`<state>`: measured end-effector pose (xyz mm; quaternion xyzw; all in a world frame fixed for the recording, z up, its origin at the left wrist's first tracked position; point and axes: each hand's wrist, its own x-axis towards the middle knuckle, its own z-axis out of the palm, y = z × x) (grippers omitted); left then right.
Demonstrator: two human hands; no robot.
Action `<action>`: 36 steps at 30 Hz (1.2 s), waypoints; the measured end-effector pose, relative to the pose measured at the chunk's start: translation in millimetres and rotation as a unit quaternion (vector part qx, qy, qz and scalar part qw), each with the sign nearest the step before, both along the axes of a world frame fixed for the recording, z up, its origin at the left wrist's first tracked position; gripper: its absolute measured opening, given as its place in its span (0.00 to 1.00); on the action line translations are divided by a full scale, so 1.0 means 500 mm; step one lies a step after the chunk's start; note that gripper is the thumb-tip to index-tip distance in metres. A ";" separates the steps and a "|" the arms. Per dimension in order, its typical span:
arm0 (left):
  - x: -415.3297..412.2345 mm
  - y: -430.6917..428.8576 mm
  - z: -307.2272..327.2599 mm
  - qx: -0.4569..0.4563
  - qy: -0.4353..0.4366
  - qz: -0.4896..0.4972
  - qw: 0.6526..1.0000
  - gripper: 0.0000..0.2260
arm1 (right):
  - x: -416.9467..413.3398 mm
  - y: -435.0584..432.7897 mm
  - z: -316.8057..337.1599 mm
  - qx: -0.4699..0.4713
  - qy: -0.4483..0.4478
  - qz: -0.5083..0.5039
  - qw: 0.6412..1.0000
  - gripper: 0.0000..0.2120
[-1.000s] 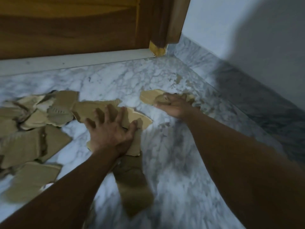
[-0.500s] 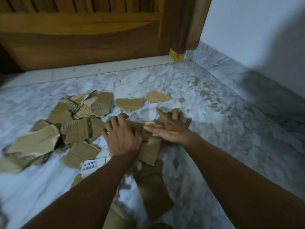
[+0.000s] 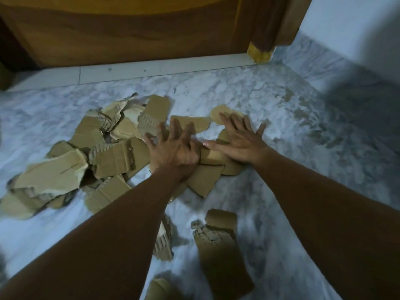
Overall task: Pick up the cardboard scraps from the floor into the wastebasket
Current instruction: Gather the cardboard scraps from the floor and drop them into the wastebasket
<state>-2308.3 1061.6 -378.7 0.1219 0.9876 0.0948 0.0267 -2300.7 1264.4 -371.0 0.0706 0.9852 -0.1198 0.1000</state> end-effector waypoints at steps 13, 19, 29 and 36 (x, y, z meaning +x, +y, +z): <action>0.241 -0.043 0.063 0.037 0.074 0.006 0.997 0.18 | 0.260 -0.042 -0.029 -0.066 0.155 0.027 0.985 0.45; 0.069 -0.307 0.131 0.007 0.066 0.168 0.984 0.42 | 0.273 -0.114 0.030 -0.121 0.033 -0.184 0.975 0.53; 0.201 -0.337 0.079 0.036 -0.102 0.147 0.983 0.30 | 0.297 -0.336 0.027 -0.134 0.020 -0.017 0.991 0.58; 0.240 -0.405 0.096 0.101 -0.174 0.270 0.941 0.41 | 0.322 -0.406 0.068 -0.154 0.005 -0.054 0.987 0.40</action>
